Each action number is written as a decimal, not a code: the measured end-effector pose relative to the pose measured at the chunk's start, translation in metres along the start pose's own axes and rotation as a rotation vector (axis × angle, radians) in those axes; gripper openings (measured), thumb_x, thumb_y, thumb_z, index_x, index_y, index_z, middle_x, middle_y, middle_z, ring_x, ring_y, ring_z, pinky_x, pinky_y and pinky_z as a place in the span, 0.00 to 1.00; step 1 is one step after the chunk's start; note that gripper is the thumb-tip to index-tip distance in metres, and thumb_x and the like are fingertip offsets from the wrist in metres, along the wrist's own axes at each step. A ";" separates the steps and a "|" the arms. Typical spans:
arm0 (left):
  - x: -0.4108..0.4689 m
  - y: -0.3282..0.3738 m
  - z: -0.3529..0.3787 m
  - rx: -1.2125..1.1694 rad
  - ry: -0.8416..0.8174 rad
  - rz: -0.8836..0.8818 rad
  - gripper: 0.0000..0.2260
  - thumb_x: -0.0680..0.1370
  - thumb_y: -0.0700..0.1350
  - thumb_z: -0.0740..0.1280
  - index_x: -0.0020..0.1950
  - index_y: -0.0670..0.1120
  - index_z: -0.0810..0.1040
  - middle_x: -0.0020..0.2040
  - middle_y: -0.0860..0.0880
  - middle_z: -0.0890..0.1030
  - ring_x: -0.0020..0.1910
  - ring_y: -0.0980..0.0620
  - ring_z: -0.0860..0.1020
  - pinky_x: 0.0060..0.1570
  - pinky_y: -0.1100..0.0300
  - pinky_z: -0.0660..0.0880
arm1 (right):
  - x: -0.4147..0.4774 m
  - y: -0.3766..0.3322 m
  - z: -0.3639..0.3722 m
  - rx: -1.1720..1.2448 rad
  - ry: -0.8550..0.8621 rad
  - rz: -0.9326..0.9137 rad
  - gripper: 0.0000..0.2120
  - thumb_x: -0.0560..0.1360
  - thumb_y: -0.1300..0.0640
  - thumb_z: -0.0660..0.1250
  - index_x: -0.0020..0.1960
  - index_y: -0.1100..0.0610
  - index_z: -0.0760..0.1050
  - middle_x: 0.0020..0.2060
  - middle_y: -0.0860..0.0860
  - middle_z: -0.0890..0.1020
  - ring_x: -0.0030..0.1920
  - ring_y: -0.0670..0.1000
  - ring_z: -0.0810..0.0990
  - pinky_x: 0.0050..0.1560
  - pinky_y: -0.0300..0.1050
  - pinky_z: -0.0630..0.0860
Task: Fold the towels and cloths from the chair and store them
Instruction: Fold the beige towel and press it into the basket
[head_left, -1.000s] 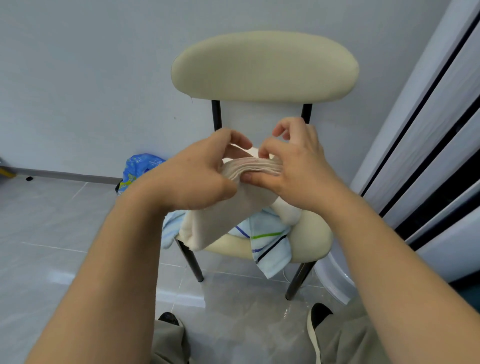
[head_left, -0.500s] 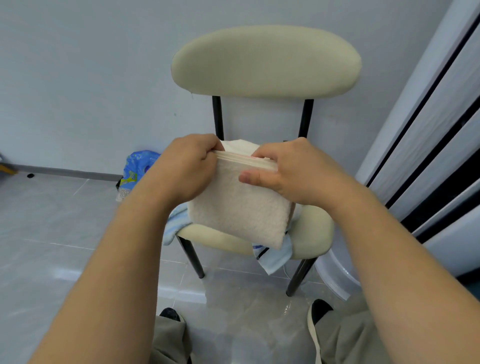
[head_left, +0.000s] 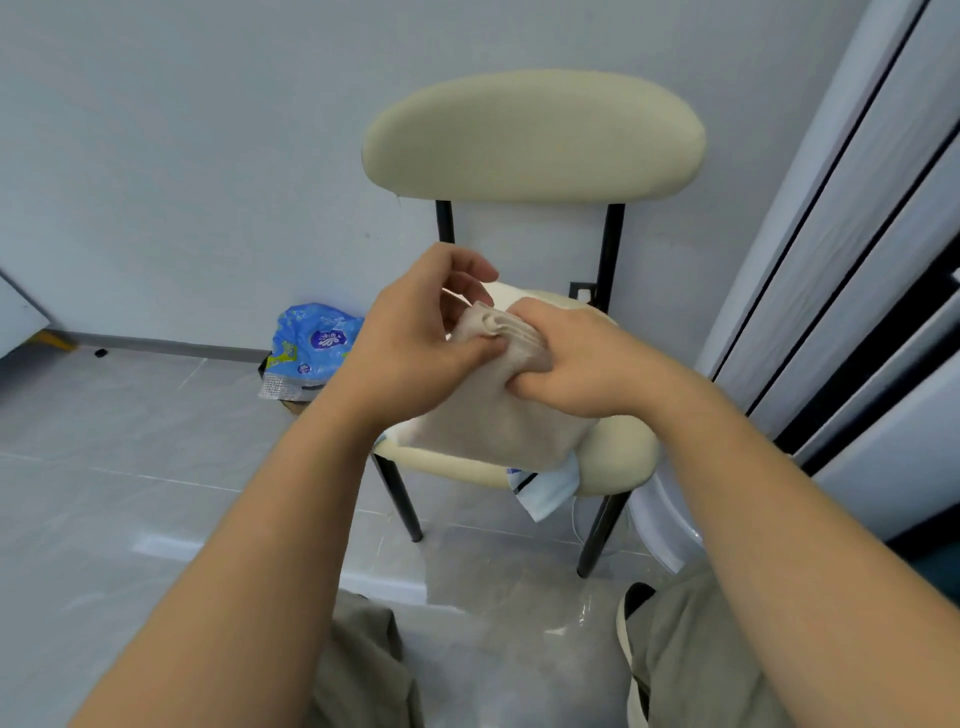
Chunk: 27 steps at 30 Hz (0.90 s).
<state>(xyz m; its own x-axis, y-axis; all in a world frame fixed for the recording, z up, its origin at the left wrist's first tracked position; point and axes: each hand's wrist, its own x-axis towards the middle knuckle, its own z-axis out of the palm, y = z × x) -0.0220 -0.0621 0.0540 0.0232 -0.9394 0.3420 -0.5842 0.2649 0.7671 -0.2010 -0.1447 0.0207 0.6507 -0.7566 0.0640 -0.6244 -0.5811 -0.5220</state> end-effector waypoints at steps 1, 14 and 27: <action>-0.005 0.006 -0.001 0.002 0.012 0.002 0.21 0.71 0.39 0.77 0.60 0.50 0.75 0.49 0.53 0.81 0.45 0.51 0.82 0.46 0.59 0.78 | -0.006 -0.005 0.000 0.012 0.015 -0.022 0.08 0.71 0.45 0.68 0.45 0.43 0.69 0.40 0.42 0.77 0.42 0.43 0.76 0.41 0.47 0.71; -0.073 0.083 -0.062 -0.092 0.121 -0.120 0.16 0.71 0.48 0.79 0.52 0.47 0.76 0.51 0.48 0.84 0.50 0.51 0.84 0.54 0.51 0.81 | -0.078 -0.093 -0.041 0.015 0.146 -0.148 0.20 0.80 0.34 0.55 0.45 0.51 0.70 0.41 0.49 0.79 0.44 0.54 0.78 0.44 0.51 0.74; -0.030 0.030 -0.095 0.021 -0.211 0.012 0.12 0.70 0.38 0.77 0.41 0.56 0.83 0.52 0.58 0.80 0.53 0.56 0.80 0.51 0.64 0.74 | -0.009 -0.091 -0.121 -0.244 0.294 -0.314 0.08 0.82 0.38 0.54 0.52 0.41 0.60 0.43 0.49 0.79 0.46 0.61 0.79 0.42 0.48 0.63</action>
<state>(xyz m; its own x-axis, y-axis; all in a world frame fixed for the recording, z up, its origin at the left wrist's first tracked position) 0.0367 -0.0058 0.1184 -0.1532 -0.9616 0.2279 -0.6004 0.2738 0.7514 -0.2020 -0.1210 0.1705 0.6961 -0.5656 0.4422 -0.5232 -0.8214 -0.2271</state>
